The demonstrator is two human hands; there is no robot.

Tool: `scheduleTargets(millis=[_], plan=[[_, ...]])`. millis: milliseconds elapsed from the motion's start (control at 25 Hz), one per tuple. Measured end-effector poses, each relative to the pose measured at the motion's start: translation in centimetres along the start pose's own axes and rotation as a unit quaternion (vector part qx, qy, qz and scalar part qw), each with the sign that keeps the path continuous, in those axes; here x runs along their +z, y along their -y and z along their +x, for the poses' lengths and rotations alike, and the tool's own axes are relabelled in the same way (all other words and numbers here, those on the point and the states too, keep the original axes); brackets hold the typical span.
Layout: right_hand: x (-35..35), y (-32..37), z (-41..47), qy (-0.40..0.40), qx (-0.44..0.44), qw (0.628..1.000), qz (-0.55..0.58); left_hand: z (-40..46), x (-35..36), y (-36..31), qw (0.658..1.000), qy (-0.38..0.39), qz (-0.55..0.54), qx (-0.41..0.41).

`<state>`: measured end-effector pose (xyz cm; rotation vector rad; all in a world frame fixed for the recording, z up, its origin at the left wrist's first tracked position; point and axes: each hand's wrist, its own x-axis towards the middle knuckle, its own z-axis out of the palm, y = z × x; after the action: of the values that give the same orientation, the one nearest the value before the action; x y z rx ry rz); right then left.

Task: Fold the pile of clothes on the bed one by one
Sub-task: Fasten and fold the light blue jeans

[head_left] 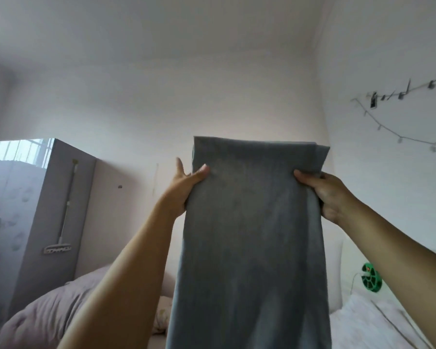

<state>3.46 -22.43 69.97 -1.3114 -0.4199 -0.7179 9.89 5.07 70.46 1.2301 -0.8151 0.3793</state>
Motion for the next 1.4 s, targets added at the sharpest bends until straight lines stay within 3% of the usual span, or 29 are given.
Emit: scheduleTargets(millis=[120, 320, 480, 920, 1240, 1400], plan=[[0.7, -0.3, -0.1, 0.023, 0.018, 0.999, -0.018, -2.3, -1.2, 3.2, 0.99, 0.014, 0.072, -0.119], [-0.7, -0.8, -0.6, 0.025, 0.033, 0.999, -0.025, -1.7, -0.6, 4.2, 0.997, -0.058, 0.015, -0.042], [-1.7, -2.3, -1.6, 0.009, 0.05, 0.999, -0.012, -2.4, 0.6, 5.1, 0.994, -0.099, 0.041, -0.001], [-0.3, 1.5, 1.0, 0.057, 0.016, 0.997, -0.054, 1.2, -1.4, 0.1, 0.997, -0.043, 0.066, 0.025], [-0.1, -9.7, 6.3, 0.032, 0.092, 0.993, -0.065, 4.8, -4.7, 10.4, 0.991, -0.081, 0.097, -0.051], [0.7, -14.6, 11.7, 0.009, 0.077, 0.995, -0.055, 9.2, -5.1, 15.6, 0.982, -0.126, 0.102, -0.093]])
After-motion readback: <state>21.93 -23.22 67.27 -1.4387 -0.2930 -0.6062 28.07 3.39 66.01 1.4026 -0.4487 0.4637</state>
